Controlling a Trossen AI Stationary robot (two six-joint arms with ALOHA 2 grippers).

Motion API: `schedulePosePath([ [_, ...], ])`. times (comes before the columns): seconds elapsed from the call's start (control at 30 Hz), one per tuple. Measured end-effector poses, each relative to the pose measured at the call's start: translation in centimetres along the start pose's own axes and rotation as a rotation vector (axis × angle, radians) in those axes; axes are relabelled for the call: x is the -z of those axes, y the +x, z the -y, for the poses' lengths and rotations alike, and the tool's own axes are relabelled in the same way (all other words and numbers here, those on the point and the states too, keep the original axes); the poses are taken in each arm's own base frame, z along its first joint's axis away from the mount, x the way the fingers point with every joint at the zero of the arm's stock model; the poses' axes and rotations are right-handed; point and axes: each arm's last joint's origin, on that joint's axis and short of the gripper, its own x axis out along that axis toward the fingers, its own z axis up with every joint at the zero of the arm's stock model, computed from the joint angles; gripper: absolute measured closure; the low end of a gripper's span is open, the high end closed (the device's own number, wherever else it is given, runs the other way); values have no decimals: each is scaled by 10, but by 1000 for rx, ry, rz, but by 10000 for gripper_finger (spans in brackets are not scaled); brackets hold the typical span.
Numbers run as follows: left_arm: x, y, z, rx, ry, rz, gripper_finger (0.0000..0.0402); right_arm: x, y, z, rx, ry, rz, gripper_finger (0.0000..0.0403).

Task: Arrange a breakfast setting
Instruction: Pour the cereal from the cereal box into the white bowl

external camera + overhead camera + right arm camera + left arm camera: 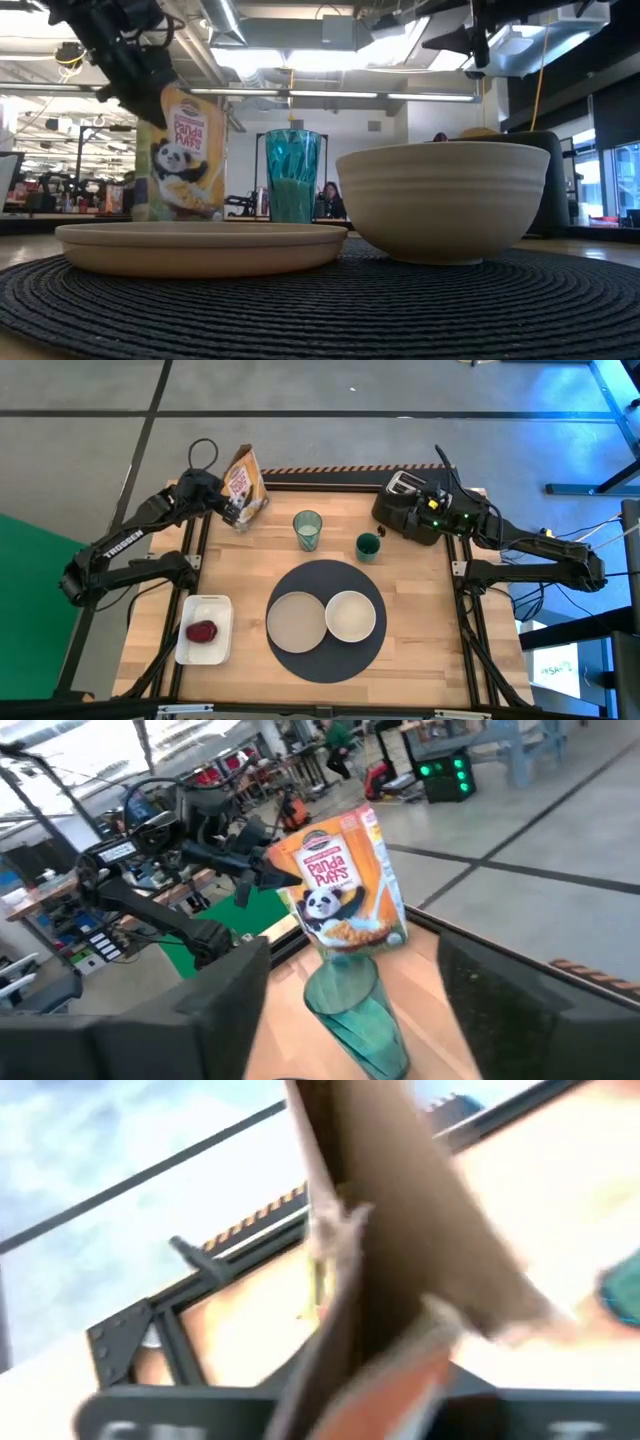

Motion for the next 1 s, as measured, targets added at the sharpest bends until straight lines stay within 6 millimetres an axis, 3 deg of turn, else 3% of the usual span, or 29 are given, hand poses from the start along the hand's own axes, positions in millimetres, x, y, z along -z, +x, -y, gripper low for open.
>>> schedulePosePath([
  [0.1, -16, -14, 1, 22, 19, 64, 391, -2, 0, -1, -19, -22, 21, 186],
  [0.27, -46, -56, 0, 50, 171, 162, 398, -14, 2, -8, -73, -84, 49, 261],
  [0.43, -74, -107, 4, 147, 307, 309, 399, -30, 15, -19, -138, -142, 34, 282],
  [0.6, -91, -148, 9, 305, 471, 441, 400, -43, 34, -28, -183, -165, 3, 234],
  [0.7, -99, -160, 18, 422, 527, 484, 400, -52, 43, -32, -176, -199, -29, 184],
  [0.87, -115, -162, 41, 537, 594, 495, 401, -72, 57, -43, -168, -234, -56, 99],
  [1.0, -125, -154, 68, 601, 651, 466, 401, -91, 63, -53, -183, -253, -43, 57],
])
